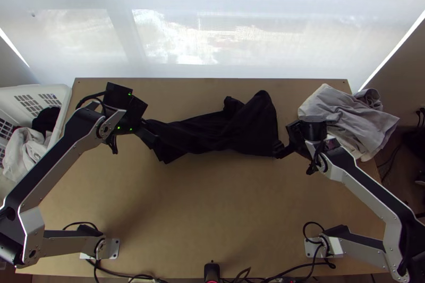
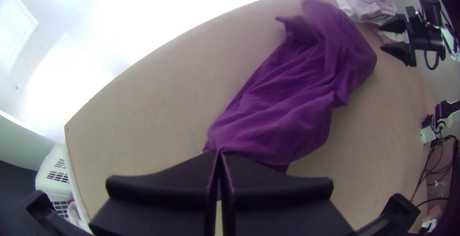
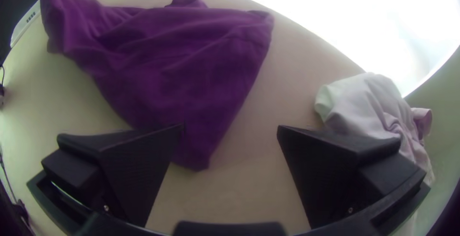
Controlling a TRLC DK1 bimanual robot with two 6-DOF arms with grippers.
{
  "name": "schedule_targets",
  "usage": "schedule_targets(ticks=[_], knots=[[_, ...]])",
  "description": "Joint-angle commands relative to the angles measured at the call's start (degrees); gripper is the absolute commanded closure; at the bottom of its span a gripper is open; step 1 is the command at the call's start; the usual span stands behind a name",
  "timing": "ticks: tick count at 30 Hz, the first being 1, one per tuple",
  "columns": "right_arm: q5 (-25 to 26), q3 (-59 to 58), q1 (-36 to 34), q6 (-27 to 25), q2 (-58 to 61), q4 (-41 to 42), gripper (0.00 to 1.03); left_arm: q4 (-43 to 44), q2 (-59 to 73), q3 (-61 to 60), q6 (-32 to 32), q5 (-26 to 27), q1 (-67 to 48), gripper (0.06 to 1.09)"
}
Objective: Fold the t-shirt
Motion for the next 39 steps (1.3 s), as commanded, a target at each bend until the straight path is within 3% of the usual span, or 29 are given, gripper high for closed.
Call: schedule_targets(ticks=[1, 5, 12, 16, 18, 22, 30, 39], knots=[[-4.9, -2.3, -0.7, 3.7, 3.4, -2.9, 0.10, 0.0, -0.8, -0.1, 0.2, 0.0, -0.1, 1.05], [-10.3, -1.1, -4.0, 5.3, 7.0, -3.6, 0.10, -0.2, -1.2, -0.3, 0.2, 0.0, -0.1, 1.05], [-13.2, 1.4, -6.1, 5.4, 11.7, -4.5, 0.16, -0.3, -1.4, -0.4, 0.2, 0.0, -0.4, 1.05], [-15.0, 2.6, -6.0, 5.3, 13.2, -5.6, 0.33, -0.3, -1.4, -0.4, 0.3, -0.1, -0.5, 1.05], [-15.3, 3.1, -5.8, 5.3, 13.6, -5.8, 0.34, -0.3, -1.4, -0.4, 0.3, -0.1, -0.5, 1.05], [-16.7, 4.1, -5.2, 5.2, 14.6, -6.9, 0.52, -0.4, -1.4, -0.4, 0.3, -0.2, -0.5, 1.05], [-18.0, 4.7, -4.6, 5.0, 13.8, -8.1, 0.99, -0.3, -1.4, -0.4, 0.5, -0.6, -0.5, 1.05], [-18.1, 7.7, -5.4, 5.3, 4.3, -13.8, 1.00, -0.5, -4.0, 1.4, 1.0, -1.3, -0.3, 1.05]])
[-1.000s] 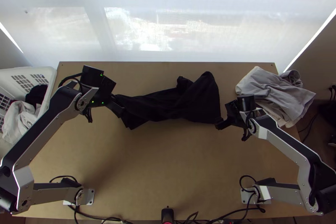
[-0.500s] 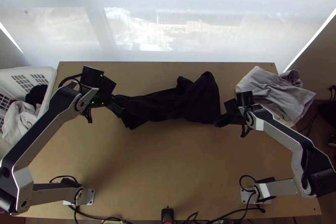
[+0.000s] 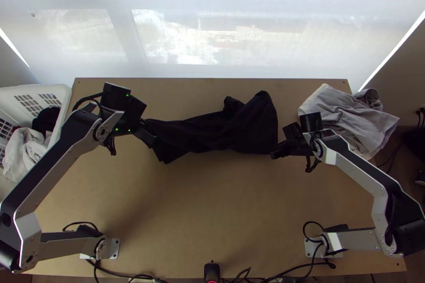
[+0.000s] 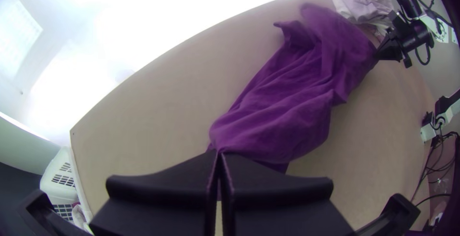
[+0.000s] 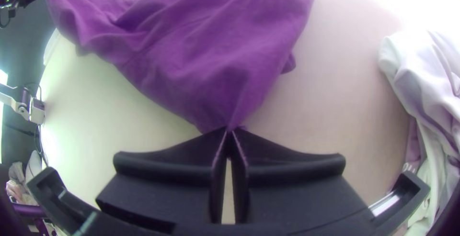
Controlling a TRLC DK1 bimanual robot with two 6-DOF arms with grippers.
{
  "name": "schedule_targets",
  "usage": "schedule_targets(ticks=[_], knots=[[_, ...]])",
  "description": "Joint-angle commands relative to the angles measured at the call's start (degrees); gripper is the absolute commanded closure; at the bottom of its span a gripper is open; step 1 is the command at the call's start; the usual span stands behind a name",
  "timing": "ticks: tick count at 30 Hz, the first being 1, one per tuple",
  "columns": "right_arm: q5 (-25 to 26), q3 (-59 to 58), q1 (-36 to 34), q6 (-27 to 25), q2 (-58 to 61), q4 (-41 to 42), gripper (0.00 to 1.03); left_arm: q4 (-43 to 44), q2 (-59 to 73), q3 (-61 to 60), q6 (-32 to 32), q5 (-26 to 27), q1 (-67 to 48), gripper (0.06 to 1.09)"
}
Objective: Fold the t-shirt
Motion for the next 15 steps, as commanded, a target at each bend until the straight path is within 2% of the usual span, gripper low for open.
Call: schedule_targets(ticks=[1, 6, 15], knots=[[-0.2, 3.5, -1.0, 0.2, -7.3, -5.3, 1.00, -0.1, -2.6, 1.6, 0.4, -0.5, 0.6, 1.05], [-1.0, 10.7, -3.3, 0.3, -12.6, -10.9, 1.00, -0.2, -6.2, 2.4, 0.8, -1.3, 1.9, 1.05], [-1.7, 29.0, -5.8, 2.2, -15.0, -18.5, 1.00, 1.1, -11.3, 7.4, 1.8, -4.5, 4.8, 1.05]])
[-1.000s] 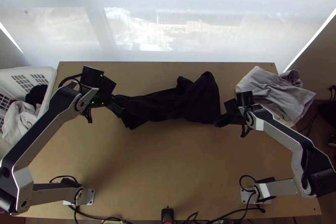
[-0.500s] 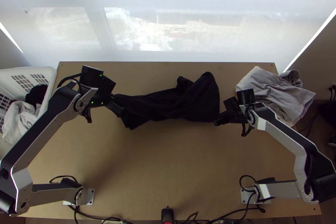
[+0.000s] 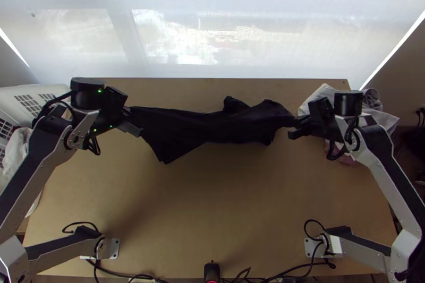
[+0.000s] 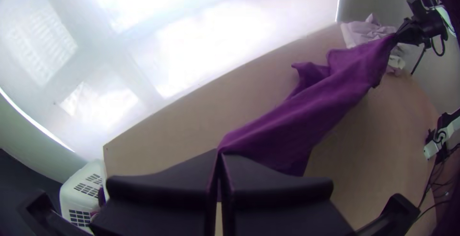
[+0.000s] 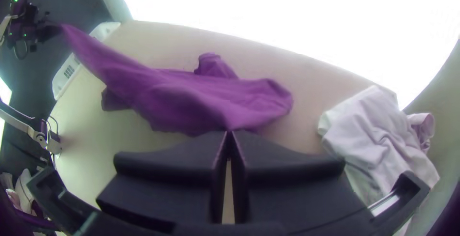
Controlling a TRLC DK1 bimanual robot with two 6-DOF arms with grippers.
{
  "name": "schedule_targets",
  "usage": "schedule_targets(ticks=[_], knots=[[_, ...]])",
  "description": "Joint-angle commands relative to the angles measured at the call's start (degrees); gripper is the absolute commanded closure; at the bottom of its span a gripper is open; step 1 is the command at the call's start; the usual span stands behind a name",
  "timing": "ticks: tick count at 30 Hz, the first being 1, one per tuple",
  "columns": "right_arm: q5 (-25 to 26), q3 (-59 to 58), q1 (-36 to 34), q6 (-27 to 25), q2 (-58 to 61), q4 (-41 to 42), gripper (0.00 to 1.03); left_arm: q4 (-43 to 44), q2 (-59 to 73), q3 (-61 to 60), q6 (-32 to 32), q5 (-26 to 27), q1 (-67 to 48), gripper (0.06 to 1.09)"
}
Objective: Fold the t-shirt
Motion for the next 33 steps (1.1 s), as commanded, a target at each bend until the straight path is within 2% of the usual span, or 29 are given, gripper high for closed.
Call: schedule_targets(ticks=[1, 12, 18, 20, 25, 33], knots=[[-0.3, 13.8, -2.4, 1.8, -2.8, -5.0, 1.00, 1.4, -4.1, 4.2, 0.3, -2.5, 2.4, 1.05], [0.0, 31.3, -6.5, 1.9, -6.6, -7.8, 1.00, 8.6, -13.1, 8.0, 2.1, -9.1, 2.9, 1.05], [2.6, 31.1, -6.8, 0.1, -13.9, -1.9, 1.00, 13.1, -18.6, 9.7, 2.8, -10.5, 1.3, 1.05], [3.6, 29.9, -6.8, -2.1, -16.8, 0.0, 1.00, 13.2, -20.3, 10.2, 2.6, -10.5, 0.1, 1.05], [4.0, 29.4, -6.8, -3.6, -22.3, 1.1, 1.00, 9.6, -22.1, 14.1, 0.9, -10.4, -0.5, 1.05], [3.7, 30.3, -6.1, -2.9, -27.6, 0.6, 1.00, 0.0, -24.3, 19.9, -2.9, -9.5, -2.0, 1.05]])
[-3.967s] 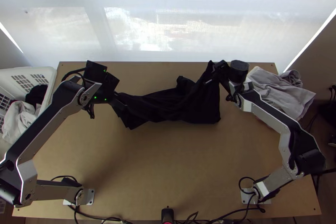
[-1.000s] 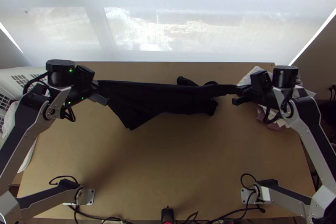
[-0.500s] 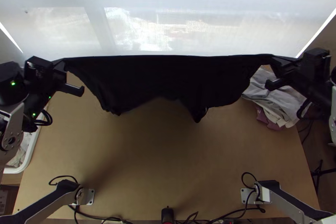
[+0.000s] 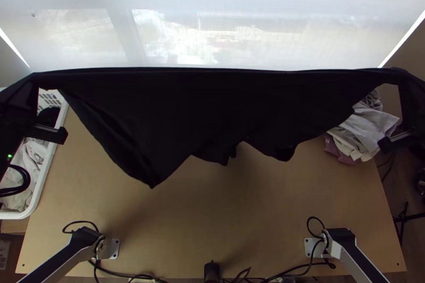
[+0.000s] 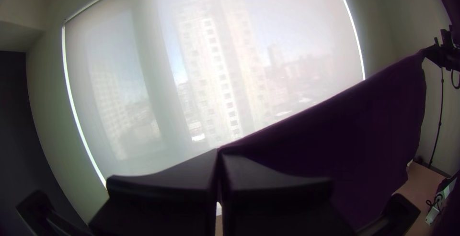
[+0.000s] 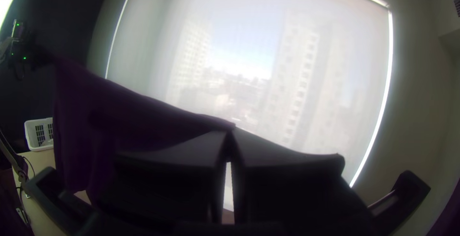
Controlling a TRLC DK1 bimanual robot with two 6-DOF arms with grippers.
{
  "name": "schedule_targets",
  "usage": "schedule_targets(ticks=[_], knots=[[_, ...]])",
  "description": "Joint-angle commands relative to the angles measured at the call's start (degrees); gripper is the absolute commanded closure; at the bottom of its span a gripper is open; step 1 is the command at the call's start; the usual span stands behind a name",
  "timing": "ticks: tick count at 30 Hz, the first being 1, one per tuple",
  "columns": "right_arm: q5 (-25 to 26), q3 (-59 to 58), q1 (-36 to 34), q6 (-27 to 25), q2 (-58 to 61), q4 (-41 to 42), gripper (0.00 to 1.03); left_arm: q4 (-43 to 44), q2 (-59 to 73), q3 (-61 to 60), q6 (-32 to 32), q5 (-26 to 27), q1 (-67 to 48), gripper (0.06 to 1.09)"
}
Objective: Fold the t-shirt
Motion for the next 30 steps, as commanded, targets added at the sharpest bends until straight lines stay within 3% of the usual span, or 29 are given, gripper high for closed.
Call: schedule_targets(ticks=[1, 7, 17, 24, 30], knots=[[0.1, 1.2, 0.4, 0.5, -4.9, 0.0, 1.00, -7.6, -2.2, 5.4, -3.4, 0.8, -1.1, 1.05], [-2.2, 4.3, 0.4, 3.7, -5.6, -2.3, 1.00, -16.0, -2.1, 11.2, -9.3, 3.3, -1.0, 1.05], [-4.6, 4.8, 0.4, 7.9, -5.5, -6.4, 1.00, -24.8, -3.8, 7.5, -12.5, 7.6, -0.3, 1.05], [-5.3, 5.5, 0.3, 7.7, -6.7, -7.9, 1.00, -23.5, -5.0, 7.0, -12.9, 8.6, 0.7, 1.05], [-5.3, 15.3, 0.2, 8.1, -2.3, -8.5, 1.00, -23.0, -3.5, 13.2, -12.3, 8.6, 3.4, 1.05]])
